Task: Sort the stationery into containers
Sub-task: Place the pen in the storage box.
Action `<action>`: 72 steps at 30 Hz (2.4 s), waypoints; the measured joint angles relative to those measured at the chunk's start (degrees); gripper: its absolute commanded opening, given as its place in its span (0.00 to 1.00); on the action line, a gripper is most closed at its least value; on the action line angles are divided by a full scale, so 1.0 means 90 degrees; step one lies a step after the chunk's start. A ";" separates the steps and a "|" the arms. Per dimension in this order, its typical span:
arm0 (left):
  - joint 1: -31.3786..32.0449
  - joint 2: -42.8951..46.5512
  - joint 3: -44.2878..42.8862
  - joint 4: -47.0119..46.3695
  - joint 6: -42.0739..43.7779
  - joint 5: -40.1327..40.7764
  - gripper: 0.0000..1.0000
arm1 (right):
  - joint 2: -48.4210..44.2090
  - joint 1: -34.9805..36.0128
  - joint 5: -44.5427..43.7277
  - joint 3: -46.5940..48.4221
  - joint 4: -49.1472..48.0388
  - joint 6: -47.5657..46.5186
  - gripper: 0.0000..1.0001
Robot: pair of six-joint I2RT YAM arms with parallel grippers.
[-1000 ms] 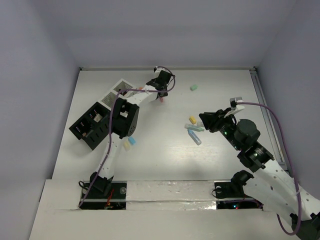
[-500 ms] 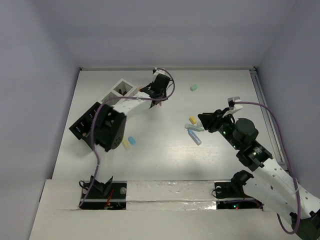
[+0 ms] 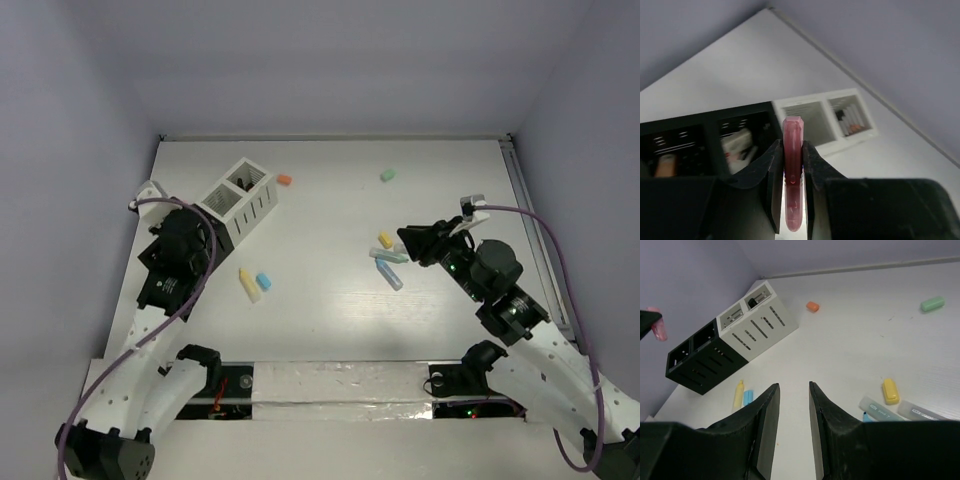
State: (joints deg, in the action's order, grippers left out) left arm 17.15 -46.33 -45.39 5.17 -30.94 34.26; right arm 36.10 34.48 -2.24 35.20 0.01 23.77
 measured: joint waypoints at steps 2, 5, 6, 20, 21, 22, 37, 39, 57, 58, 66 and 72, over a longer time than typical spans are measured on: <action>-0.0347 0.0180 0.0321 0.0187 -0.0080 0.0151 0.00 | 0.0007 0.0000 0.0012 0.0000 -0.0002 0.0002 0.36; -0.0869 0.0087 0.0510 0.0338 -0.0134 0.0199 0.00 | 0.0068 0.0000 0.0039 0.0000 0.0000 0.0005 0.36; -0.1042 -0.0029 0.0510 0.0335 -0.0143 0.0192 0.00 | 0.0087 0.0000 0.0044 0.0000 -0.0002 0.0005 0.36; -0.1836 -0.1001 0.0457 0.0442 0.0046 0.0539 0.00 | -0.0090 0.0000 0.0061 0.0000 0.0000 0.0002 0.36; -0.1836 -0.1001 0.0457 0.0452 0.0063 0.0580 0.00 | -0.0102 0.0000 0.0061 0.0000 0.0002 0.0002 0.36; -0.1836 -0.1001 0.0457 0.0476 0.0075 0.0627 0.00 | -0.0107 0.0000 0.0061 0.0000 0.0000 0.0002 0.36; -0.1836 -0.1294 0.0457 0.0814 0.0100 0.1450 0.07 | -0.0255 0.0000 0.0063 0.0000 0.0005 0.0002 0.36; -0.1836 -0.1365 0.0449 0.0855 0.0102 0.1598 0.08 | -0.0272 0.0000 0.0063 0.0000 0.0005 0.0002 0.36; -0.1836 -0.1630 0.0403 0.0979 0.0024 0.1877 0.24 | -0.0350 0.0000 0.0066 0.0000 0.0007 0.0005 0.36; -0.1836 -0.1630 0.0403 0.0979 0.0024 0.1880 0.24 | -0.0350 0.0000 0.0066 0.0000 0.0007 0.0005 0.36; -0.1664 -0.1559 0.0403 0.0981 0.0017 0.1870 0.32 | -0.0364 0.0000 0.0066 0.0000 0.0010 0.0002 0.36; -0.1277 -0.0712 0.0386 0.0775 0.0255 0.1438 0.43 | -0.0335 0.0000 0.0066 0.0000 0.0005 0.0002 0.35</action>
State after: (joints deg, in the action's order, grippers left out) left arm 5.65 -52.73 -41.91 12.14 -28.64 47.20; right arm 33.08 34.48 -1.65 35.20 0.05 23.79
